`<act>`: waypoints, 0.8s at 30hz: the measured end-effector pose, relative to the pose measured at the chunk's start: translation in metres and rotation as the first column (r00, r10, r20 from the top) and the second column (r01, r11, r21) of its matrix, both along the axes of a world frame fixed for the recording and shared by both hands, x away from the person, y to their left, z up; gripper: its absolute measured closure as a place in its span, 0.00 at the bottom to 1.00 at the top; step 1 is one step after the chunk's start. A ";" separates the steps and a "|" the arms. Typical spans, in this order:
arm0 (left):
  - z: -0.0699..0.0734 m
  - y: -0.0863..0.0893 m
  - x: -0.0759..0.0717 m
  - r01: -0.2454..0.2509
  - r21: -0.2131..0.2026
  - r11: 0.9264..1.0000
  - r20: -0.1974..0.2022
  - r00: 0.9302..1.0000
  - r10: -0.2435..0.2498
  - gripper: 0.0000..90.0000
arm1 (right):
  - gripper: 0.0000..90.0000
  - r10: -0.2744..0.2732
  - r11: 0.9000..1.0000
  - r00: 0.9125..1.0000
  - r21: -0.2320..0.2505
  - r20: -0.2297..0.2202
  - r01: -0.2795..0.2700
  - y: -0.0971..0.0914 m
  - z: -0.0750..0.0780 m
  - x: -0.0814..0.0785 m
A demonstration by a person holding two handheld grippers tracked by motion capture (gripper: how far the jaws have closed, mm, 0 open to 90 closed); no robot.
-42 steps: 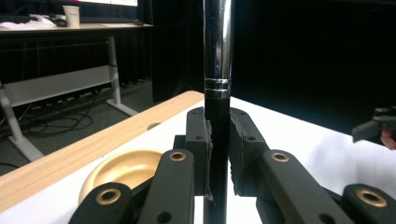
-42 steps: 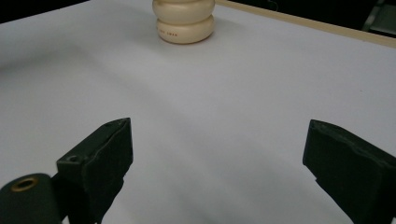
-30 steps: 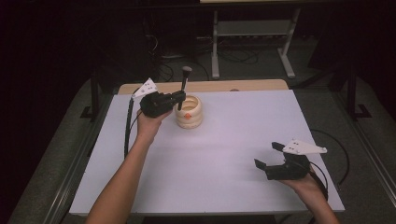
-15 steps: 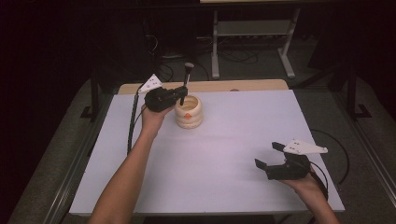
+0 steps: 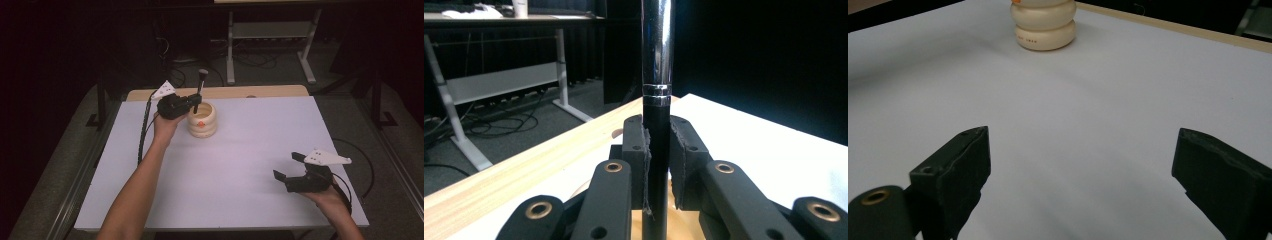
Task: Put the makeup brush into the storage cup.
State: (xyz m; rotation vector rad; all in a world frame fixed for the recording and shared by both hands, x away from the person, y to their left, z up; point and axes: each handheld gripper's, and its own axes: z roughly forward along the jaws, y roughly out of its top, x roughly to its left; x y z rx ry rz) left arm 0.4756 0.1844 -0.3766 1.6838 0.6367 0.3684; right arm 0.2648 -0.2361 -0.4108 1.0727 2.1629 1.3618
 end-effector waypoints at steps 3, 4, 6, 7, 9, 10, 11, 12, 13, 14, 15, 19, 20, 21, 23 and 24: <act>-0.005 -0.002 0.003 0.000 0.011 1.000 -0.013 1.000 0.000 0.88 | 0.09 0.001 1.000 1.000 0.002 -0.002 -0.001 0.000 -0.001 0.000; -0.007 -0.003 0.003 0.000 0.015 1.000 -0.015 1.000 0.001 0.88 | 0.09 0.001 1.000 1.000 0.002 -0.002 -0.001 0.000 -0.001 0.000; -0.009 -0.003 0.004 0.002 0.018 1.000 -0.025 1.000 -0.001 0.88 | 0.09 0.001 1.000 1.000 0.003 -0.002 -0.001 0.000 -0.001 0.000; -0.010 -0.003 0.005 0.003 0.025 1.000 -0.026 1.000 -0.002 0.88 | 0.09 0.002 1.000 1.000 0.003 -0.003 -0.002 -0.001 -0.001 0.000; -0.012 -0.004 0.005 0.004 0.026 1.000 -0.033 0.999 -0.003 0.88 | 0.09 0.001 1.000 1.000 0.004 -0.008 -0.001 -0.001 -0.001 0.000; -0.013 -0.004 0.006 0.005 0.031 1.000 -0.033 0.999 -0.004 0.88 | 0.09 0.002 1.000 1.000 0.004 -0.008 -0.002 0.000 -0.001 0.000; -0.014 -0.005 0.006 0.006 0.035 0.999 -0.037 0.999 -0.004 0.88 | 0.09 0.003 1.000 1.000 0.003 -0.007 -0.003 0.000 -0.001 0.000; -0.014 -0.005 0.006 0.006 0.035 0.999 -0.037 0.999 -0.004 0.87 | 0.09 0.003 1.000 1.000 0.003 -0.007 -0.003 0.000 -0.001 0.000; -0.017 -0.006 0.006 0.008 0.034 0.999 -0.046 0.999 -0.006 0.87 | 0.09 0.004 1.000 1.000 0.004 -0.007 -0.004 0.000 -0.001 0.000; -0.018 -0.007 0.006 0.010 0.042 0.999 -0.049 0.999 -0.008 0.87 | 0.09 0.004 1.000 1.000 0.003 -0.007 -0.004 0.000 -0.001 0.000; -0.018 -0.007 0.006 0.010 0.042 0.999 -0.049 0.999 -0.008 0.87 | 0.09 0.004 1.000 1.000 0.003 -0.007 -0.004 0.000 -0.001 0.000; -0.020 -0.008 0.006 0.012 0.049 0.999 -0.050 0.999 -0.009 0.87 | 0.09 0.005 1.000 1.000 0.001 -0.009 -0.005 0.000 -0.001 0.000; -0.020 -0.007 0.006 0.011 0.049 0.999 -0.054 0.999 -0.008 0.87 | 0.09 0.006 1.000 1.000 0.000 -0.008 -0.006 0.000 -0.001 0.000; -0.021 -0.007 0.006 0.012 0.050 0.999 -0.055 0.998 -0.009 0.87 | 0.09 0.006 1.000 1.000 0.001 -0.008 -0.006 0.000 -0.001 0.000; -0.021 -0.006 0.006 0.013 0.047 0.999 -0.056 0.998 -0.010 0.83 | 0.09 0.006 1.000 1.000 0.000 -0.006 -0.006 0.000 -0.001 0.000; -0.023 -0.005 0.006 0.006 0.044 0.999 -0.050 0.999 -0.004 0.79 | 0.09 0.005 1.000 1.000 0.000 -0.007 -0.005 0.000 -0.001 0.000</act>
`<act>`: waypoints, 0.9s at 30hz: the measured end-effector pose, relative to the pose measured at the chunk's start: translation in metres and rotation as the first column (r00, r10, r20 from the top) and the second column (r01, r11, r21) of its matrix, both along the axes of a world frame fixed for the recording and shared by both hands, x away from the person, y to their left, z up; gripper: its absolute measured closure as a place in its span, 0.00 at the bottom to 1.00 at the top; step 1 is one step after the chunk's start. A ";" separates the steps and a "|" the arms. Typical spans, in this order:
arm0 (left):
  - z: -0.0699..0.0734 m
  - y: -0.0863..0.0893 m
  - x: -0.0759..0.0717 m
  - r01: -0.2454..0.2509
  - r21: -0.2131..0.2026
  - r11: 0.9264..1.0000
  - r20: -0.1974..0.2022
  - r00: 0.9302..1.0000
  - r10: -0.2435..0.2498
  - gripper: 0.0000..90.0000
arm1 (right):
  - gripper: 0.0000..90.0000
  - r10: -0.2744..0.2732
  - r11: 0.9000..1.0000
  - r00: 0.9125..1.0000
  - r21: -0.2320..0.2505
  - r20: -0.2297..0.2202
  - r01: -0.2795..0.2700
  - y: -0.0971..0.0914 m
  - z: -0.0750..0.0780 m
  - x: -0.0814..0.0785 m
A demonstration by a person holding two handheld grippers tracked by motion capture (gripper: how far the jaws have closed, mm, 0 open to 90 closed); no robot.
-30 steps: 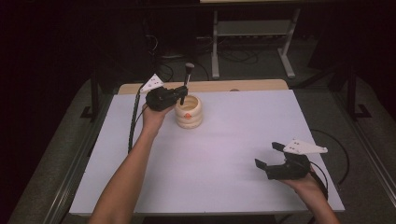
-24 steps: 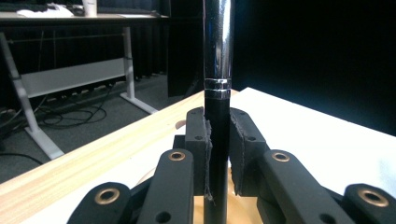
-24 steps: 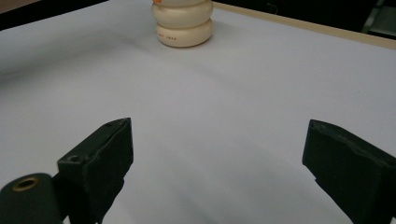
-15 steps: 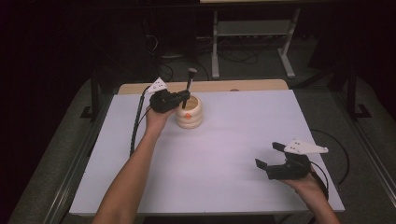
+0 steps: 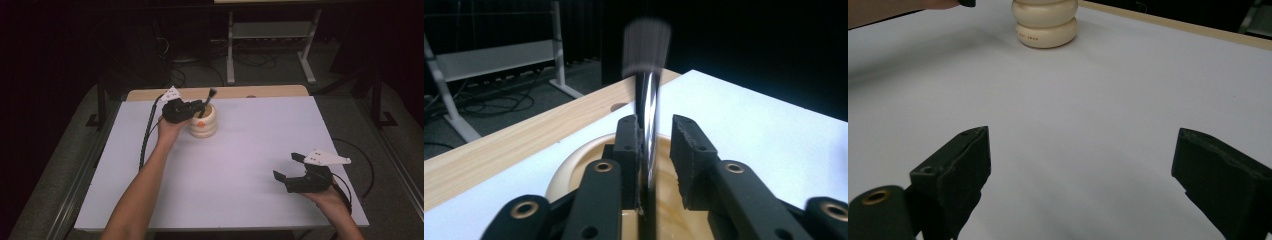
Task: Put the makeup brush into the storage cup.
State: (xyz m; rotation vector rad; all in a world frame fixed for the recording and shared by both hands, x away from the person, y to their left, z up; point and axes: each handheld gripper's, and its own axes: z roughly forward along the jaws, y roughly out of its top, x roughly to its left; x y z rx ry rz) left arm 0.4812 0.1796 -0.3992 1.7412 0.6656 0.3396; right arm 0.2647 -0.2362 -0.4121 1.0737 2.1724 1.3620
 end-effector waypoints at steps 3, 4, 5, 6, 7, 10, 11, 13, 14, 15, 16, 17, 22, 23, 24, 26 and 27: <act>0.000 0.001 -0.001 -0.013 0.011 1.000 -0.003 1.000 0.013 0.71 | 0.09 -0.001 1.000 1.000 0.000 -0.003 0.001 0.000 0.000 0.000; 0.000 0.003 -0.001 -0.019 0.017 1.000 0.002 1.000 0.019 0.67 | 0.09 0.000 1.000 1.000 -0.001 0.000 0.000 0.000 0.000 0.000; 0.000 0.004 -0.001 -0.020 0.010 1.000 0.001 1.000 0.020 0.63 | 0.09 0.002 1.000 1.000 -0.001 0.004 -0.002 0.000 0.000 0.000; 0.001 0.005 -0.001 -0.022 0.000 1.000 0.000 1.000 0.022 0.59 | 0.09 0.002 1.000 1.000 -0.001 0.003 -0.002 0.000 0.000 0.000; 0.003 0.007 -0.002 -0.017 0.000 1.000 -0.002 1.000 0.017 0.55 | 0.09 0.003 1.000 1.000 -0.001 0.004 -0.003 0.001 0.000 0.000; 0.007 0.008 -0.005 -0.016 0.010 1.000 0.010 1.000 0.016 0.44 | 0.09 0.006 1.000 1.000 -0.003 0.006 -0.006 0.001 0.000 0.000; 0.009 0.008 -0.006 -0.016 0.023 1.000 0.018 1.000 0.015 0.42 | 0.09 0.006 1.000 1.000 -0.003 0.005 -0.006 0.001 0.000 0.000; 0.013 0.010 -0.007 -0.017 0.019 1.000 0.020 1.000 0.017 0.35 | 0.09 0.005 1.000 1.000 -0.002 0.005 -0.005 0.001 0.000 0.000; 0.014 0.010 -0.008 -0.019 0.014 1.000 0.013 1.000 0.019 0.32 | 0.09 0.006 1.000 1.000 -0.003 0.005 -0.006 0.001 0.000 0.000; 0.016 0.011 -0.009 -0.021 0.015 1.000 0.017 1.000 0.020 0.29 | 0.09 0.006 1.000 1.000 -0.004 0.005 -0.006 0.001 0.000 0.000; 0.018 0.012 -0.010 -0.020 0.027 0.999 0.019 1.000 0.019 0.27 | 0.09 0.006 1.000 1.000 -0.004 0.006 -0.006 0.001 0.000 0.000; 0.019 0.012 -0.012 -0.021 0.022 1.000 0.012 1.000 0.020 0.25 | 0.09 0.004 1.000 1.000 -0.003 0.005 -0.004 0.001 0.000 0.000; 0.023 0.015 -0.016 -0.008 0.042 0.999 -0.017 1.000 0.008 0.14 | 0.09 0.002 1.000 1.000 -0.002 0.003 -0.002 0.000 0.000 0.000; 0.023 0.015 -0.017 -0.014 0.046 0.999 -0.022 1.000 0.015 0.11 | 0.09 0.002 1.000 1.000 -0.004 0.008 -0.002 -0.001 0.000 0.000; 0.023 0.016 -0.018 -0.015 0.049 0.999 -0.027 1.000 0.016 0.11 | 0.09 0.000 1.000 1.000 -0.002 0.007 0.000 -0.002 0.000 0.000; 0.024 0.016 -0.019 -0.014 0.055 0.998 -0.028 1.000 0.015 0.11 | 0.09 -0.003 1.000 1.000 0.000 0.006 0.003 -0.002 0.000 0.000; 0.027 0.016 -0.022 -0.016 0.063 0.998 -0.023 1.000 0.017 0.11 | 0.09 -0.009 1.000 1.000 0.007 0.009 0.009 -0.004 0.000 0.000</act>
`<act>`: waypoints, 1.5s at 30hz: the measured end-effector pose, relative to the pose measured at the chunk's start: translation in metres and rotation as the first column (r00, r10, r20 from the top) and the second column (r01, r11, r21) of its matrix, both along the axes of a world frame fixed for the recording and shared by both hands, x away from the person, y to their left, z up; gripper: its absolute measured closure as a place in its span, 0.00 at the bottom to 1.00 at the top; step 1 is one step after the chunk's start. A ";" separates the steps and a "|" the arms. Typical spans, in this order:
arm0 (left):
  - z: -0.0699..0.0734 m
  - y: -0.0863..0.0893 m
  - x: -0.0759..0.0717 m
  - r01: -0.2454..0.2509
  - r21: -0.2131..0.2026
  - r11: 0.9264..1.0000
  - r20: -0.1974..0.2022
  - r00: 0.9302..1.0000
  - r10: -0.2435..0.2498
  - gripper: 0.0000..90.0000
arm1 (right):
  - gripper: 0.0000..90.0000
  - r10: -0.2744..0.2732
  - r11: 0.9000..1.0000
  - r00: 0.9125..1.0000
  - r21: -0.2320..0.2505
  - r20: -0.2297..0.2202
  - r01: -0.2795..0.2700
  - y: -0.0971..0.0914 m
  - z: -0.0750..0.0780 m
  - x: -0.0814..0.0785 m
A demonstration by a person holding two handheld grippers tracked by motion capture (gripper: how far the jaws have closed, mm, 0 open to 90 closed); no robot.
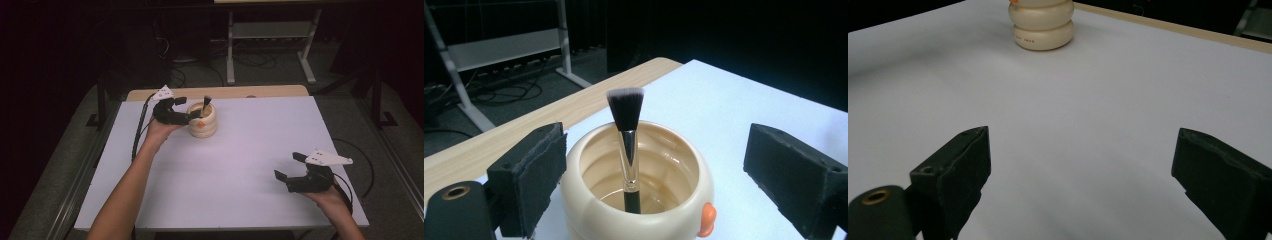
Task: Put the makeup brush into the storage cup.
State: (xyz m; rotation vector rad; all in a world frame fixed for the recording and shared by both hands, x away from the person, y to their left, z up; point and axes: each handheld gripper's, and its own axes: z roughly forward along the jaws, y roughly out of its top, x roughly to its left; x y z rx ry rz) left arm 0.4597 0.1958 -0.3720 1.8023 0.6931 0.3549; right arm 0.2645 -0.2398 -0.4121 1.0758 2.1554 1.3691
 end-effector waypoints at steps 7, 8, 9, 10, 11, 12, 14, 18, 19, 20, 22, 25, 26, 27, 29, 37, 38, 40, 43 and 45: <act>0.006 0.004 -0.006 0.001 0.007 1.000 -0.011 1.000 -0.001 0.11 | 0.09 -0.001 1.000 1.000 0.000 0.000 0.001 -0.003 -0.001 0.001; 0.006 0.005 -0.008 0.000 0.009 1.000 -0.014 1.000 0.000 0.11 | 0.09 0.000 1.000 1.000 -0.001 0.005 0.000 -0.003 0.000 0.001; 0.006 0.005 -0.009 -0.001 0.011 1.000 -0.016 1.000 0.001 0.11 | 0.09 -0.002 1.000 1.000 0.004 0.001 0.002 -0.002 0.000 0.001; 0.006 0.006 -0.011 -0.004 0.012 1.000 -0.017 1.000 0.004 0.11 | 0.09 -0.001 1.000 1.000 0.001 0.001 0.001 -0.001 0.001 0.001; 0.007 0.007 -0.013 -0.003 0.019 1.000 -0.017 1.000 0.003 0.11 | 0.09 -0.001 1.000 1.000 0.001 0.001 0.001 -0.001 0.001 0.001; 0.007 0.007 -0.015 -0.003 0.020 1.000 -0.017 1.000 0.003 0.11 | 0.09 0.002 1.000 1.000 -0.002 0.008 -0.002 -0.001 0.001 0.001; 0.008 0.009 -0.020 0.000 0.021 1.000 -0.025 1.000 0.000 0.11 | 0.09 -0.002 1.000 1.000 0.002 0.013 0.002 0.000 0.003 0.000; 0.009 0.012 -0.030 0.010 0.025 1.000 -0.020 1.000 -0.010 0.11 | 0.09 0.000 1.000 1.000 0.002 0.017 0.000 0.001 0.003 -0.001; 0.009 0.013 -0.032 0.014 0.024 1.000 -0.020 1.000 -0.014 0.11 | 0.09 0.001 1.000 1.000 0.003 0.018 -0.001 0.001 0.003 0.000; 0.009 0.013 -0.035 0.015 0.018 1.000 -0.025 1.000 -0.014 0.11 | 0.09 0.000 1.000 1.000 0.006 0.017 0.000 0.001 0.003 0.000; 0.009 0.014 -0.039 0.016 0.016 1.000 -0.024 1.000 -0.015 0.11 | 0.09 -0.002 1.000 1.000 0.006 0.015 0.002 0.000 0.003 0.000; 0.008 0.015 -0.047 0.025 0.020 0.999 -0.032 0.999 -0.024 0.11 | 0.09 -0.005 1.000 1.000 0.009 0.013 0.005 -0.001 0.003 0.000; 0.007 0.014 -0.049 0.028 0.018 0.999 -0.034 0.999 -0.028 0.11 | 0.09 -0.005 1.000 1.000 0.009 0.016 0.005 -0.001 0.002 0.001; 0.007 0.015 -0.051 0.030 0.025 0.999 -0.039 0.999 -0.029 0.11 | 0.09 -0.005 1.000 1.000 0.009 0.016 0.005 -0.001 0.002 0.001; 0.005 0.016 -0.056 0.031 0.027 0.999 -0.044 0.999 -0.030 0.11 | 0.09 -0.007 1.000 1.000 0.013 0.015 0.007 -0.001 0.002 0.001; -0.001 0.020 -0.078 0.032 0.029 0.999 -0.053 0.998 -0.031 0.12 | 0.09 -0.012 1.000 1.000 0.019 0.017 0.011 -0.003 0.002 0.001; -0.002 0.021 -0.081 0.032 0.023 0.999 -0.055 0.998 -0.030 0.12 | 0.09 -0.012 1.000 1.000 0.021 0.018 0.011 -0.003 0.002 0.001; -0.003 0.023 -0.086 0.027 0.018 0.999 -0.057 0.998 -0.026 0.12 | 0.09 -0.014 1.000 1.000 0.025 0.018 0.013 -0.004 0.002 0.001; -0.003 0.027 -0.093 0.027 0.026 0.999 -0.046 0.999 -0.025 0.12 | 0.09 -0.014 1.000 1.000 0.025 0.019 0.013 -0.004 0.003 0.001; -0.003 0.030 -0.099 0.022 0.009 1.000 -0.036 0.999 -0.021 0.12 | 0.09 -0.013 1.000 1.000 0.026 0.018 0.012 -0.003 0.003 0.001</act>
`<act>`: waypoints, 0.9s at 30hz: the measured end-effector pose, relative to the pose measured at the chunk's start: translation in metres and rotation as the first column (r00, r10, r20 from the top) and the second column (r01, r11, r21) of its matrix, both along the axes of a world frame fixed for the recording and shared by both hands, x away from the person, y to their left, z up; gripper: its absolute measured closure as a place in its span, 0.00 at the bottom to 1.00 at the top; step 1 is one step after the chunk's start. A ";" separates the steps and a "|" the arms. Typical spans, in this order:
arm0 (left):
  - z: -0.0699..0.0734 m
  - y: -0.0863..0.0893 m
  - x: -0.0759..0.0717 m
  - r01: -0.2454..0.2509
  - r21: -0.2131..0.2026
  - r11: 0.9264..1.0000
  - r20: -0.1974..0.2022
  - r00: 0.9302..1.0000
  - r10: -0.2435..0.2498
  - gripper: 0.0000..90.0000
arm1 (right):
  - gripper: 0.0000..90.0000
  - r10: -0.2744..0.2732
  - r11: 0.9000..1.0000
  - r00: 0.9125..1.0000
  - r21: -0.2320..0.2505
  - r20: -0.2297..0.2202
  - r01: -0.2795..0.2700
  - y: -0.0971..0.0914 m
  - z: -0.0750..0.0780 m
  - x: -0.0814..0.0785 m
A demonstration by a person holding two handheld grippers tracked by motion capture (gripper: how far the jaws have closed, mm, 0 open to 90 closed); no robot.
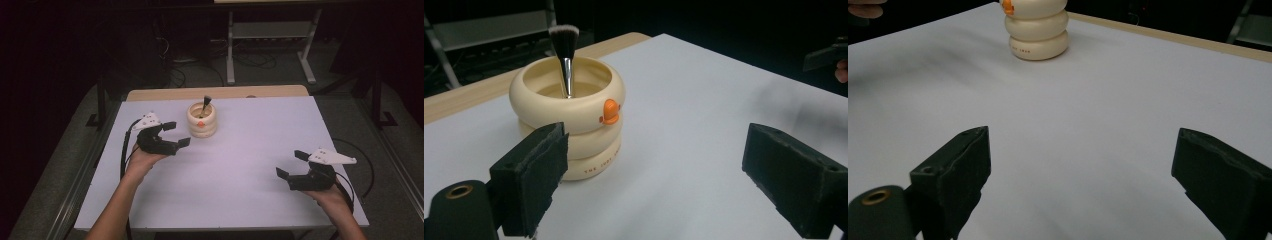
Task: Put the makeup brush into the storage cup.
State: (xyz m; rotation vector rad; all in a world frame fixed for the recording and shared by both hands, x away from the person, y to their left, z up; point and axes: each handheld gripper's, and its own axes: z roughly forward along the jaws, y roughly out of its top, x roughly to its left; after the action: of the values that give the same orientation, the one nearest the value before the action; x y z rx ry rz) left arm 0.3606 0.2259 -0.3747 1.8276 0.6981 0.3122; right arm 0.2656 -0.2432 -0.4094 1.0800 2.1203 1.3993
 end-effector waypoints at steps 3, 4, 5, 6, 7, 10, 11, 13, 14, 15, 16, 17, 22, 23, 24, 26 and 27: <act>0.001 0.005 -0.008 -0.005 0.003 1.000 0.009 1.000 0.005 0.12 | 0.09 0.001 1.000 1.000 0.000 0.007 -0.001 0.000 0.001 0.000; 0.001 0.005 -0.008 -0.005 0.003 1.000 0.009 1.000 0.005 0.12 | 0.09 0.001 1.000 1.000 0.000 0.007 -0.001 0.000 0.001 0.000; 0.001 0.009 -0.014 -0.009 0.002 1.000 0.017 1.000 0.009 0.12 | 0.09 -0.001 1.000 1.000 0.002 0.008 0.001 -0.001 0.001 0.000; 0.000 0.010 -0.017 -0.013 -0.003 1.000 0.013 1.000 0.013 0.12 | 0.09 -0.002 1.000 1.000 0.005 0.008 0.002 -0.001 0.001 0.000; 0.000 0.012 -0.020 -0.015 -0.003 1.000 0.013 1.000 0.015 0.12 | 0.09 -0.002 1.000 1.000 0.006 0.008 0.002 -0.001 0.001 0.000; -0.002 0.015 -0.028 -0.017 -0.011 1.000 0.013 1.000 0.017 0.12 | 0.09 -0.003 1.000 1.000 0.006 0.008 0.003 -0.001 0.001 -0.001; -0.002 0.017 -0.030 -0.017 -0.008 1.000 0.016 1.000 0.017 0.12 | 0.09 -0.001 1.000 1.000 0.005 0.009 0.001 -0.001 0.001 -0.001; -0.003 0.018 -0.035 -0.019 -0.005 1.000 0.013 1.000 0.019 0.12 | 0.09 0.001 1.000 1.000 0.004 0.009 -0.001 0.000 0.001 -0.001; -0.004 0.018 -0.037 -0.019 -0.011 1.000 0.014 1.000 0.020 0.12 | 0.09 0.002 1.000 1.000 0.004 0.009 -0.002 0.000 0.001 -0.001; -0.004 0.019 -0.039 -0.019 -0.010 1.000 0.015 1.000 0.019 0.12 | 0.09 0.004 1.000 1.000 0.004 0.009 -0.004 0.000 0.001 -0.001; -0.004 0.020 -0.041 -0.021 -0.012 1.000 0.014 1.000 0.021 0.12 | 0.09 0.004 1.000 1.000 0.003 0.008 -0.004 0.000 0.001 -0.001; -0.005 0.021 -0.042 -0.020 -0.008 1.000 0.020 1.000 0.020 0.12 | 0.09 0.004 1.000 1.000 0.004 0.008 -0.004 0.000 0.001 -0.001; -0.008 0.023 -0.051 -0.022 -0.015 1.000 0.018 1.000 0.022 0.12 | 0.09 0.001 1.000 1.000 0.008 0.008 -0.001 0.000 0.001 -0.001; -0.008 0.023 -0.051 -0.022 -0.015 1.000 0.018 1.000 0.022 0.12 | 0.09 0.001 1.000 1.000 0.008 0.008 -0.001 0.000 0.001 -0.001; -0.010 0.025 -0.054 -0.018 -0.005 1.000 0.021 1.000 0.018 0.12 | 0.09 0.001 1.000 1.000 0.006 0.009 -0.001 0.000 0.001 -0.001; -0.012 0.026 -0.057 -0.022 -0.002 1.000 0.021 1.000 0.022 0.12 | 0.09 0.000 1.000 1.000 0.006 0.008 -0.001 0.000 0.001 -0.001; -0.013 0.028 -0.059 -0.021 -0.005 1.000 0.020 1.000 0.021 0.12 | 0.09 0.001 1.000 1.000 0.006 0.008 -0.001 0.000 0.001 -0.001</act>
State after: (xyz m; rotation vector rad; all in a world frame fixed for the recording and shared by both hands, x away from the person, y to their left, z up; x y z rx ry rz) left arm 0.3017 0.2536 -0.3880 1.8113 0.7042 0.3416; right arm 0.2649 -0.2435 -0.4089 1.0737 2.1127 1.4089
